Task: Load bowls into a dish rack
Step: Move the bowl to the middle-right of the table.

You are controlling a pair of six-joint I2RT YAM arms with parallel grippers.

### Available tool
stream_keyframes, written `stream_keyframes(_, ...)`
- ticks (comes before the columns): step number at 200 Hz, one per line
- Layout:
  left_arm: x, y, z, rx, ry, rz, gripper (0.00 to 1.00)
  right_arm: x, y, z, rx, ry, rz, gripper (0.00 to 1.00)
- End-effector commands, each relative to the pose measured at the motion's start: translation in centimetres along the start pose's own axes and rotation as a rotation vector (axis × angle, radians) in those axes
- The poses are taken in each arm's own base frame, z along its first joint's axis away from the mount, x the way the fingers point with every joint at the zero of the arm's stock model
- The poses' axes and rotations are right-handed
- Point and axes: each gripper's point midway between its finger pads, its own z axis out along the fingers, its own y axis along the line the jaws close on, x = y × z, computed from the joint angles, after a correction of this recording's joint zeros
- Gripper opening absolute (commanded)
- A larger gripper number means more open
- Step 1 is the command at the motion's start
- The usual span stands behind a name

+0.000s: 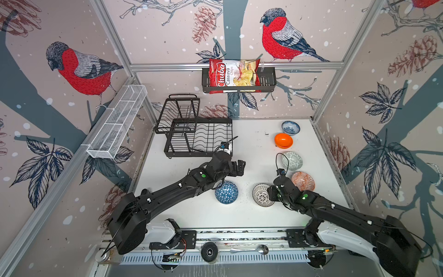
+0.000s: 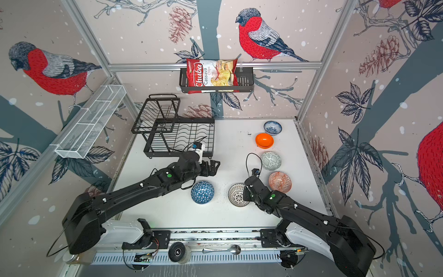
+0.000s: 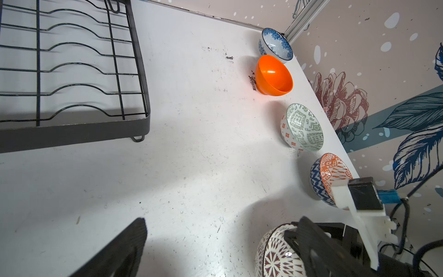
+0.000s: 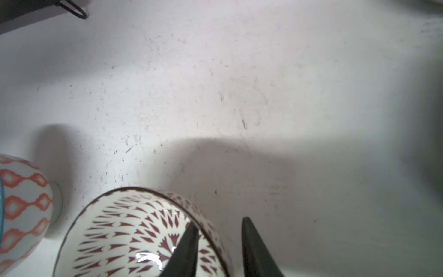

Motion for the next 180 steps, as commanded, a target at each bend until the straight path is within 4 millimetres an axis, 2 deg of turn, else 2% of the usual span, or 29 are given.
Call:
stream_keyframes(1,-0.8,-0.9,0.1,0.030,-0.013,0.001,0.98,-2.4,0.2,-0.1,0.031,-0.083,-0.004,0.22)
stream_keyframes(30,-1.3,-1.1,-0.3,0.038,-0.027,0.007,0.98,-4.5,-1.4,-0.1,0.115,-0.132,0.012,0.12)
stream_keyframes(58,-1.5,-1.2,-0.5,0.040,-0.030,0.007,0.98,-6.0,-4.4,0.2,0.195,-0.142,0.074,0.05)
stream_keyframes(87,-1.8,-1.1,-1.1,0.031,-0.037,0.014,0.98,-6.6,-7.2,-0.1,0.267,-0.151,0.125,0.05)
stream_keyframes(126,-2.3,-0.5,-1.6,0.015,-0.049,0.014,0.98,-6.7,-8.2,-1.0,0.273,-0.188,0.190,0.05)
stream_keyframes(145,-2.4,-0.3,-1.6,0.013,-0.053,0.004,0.98,-6.5,-8.4,-1.0,0.272,-0.194,0.196,0.18)
stream_keyframes(167,-2.5,-0.3,-1.5,0.016,-0.051,-0.004,0.98,-6.5,-8.3,-1.0,0.276,-0.184,0.196,0.25)
stream_keyframes(180,-2.6,-0.2,-1.6,0.014,-0.057,-0.009,0.98,-6.8,-8.1,-1.1,0.273,-0.180,0.192,0.36)
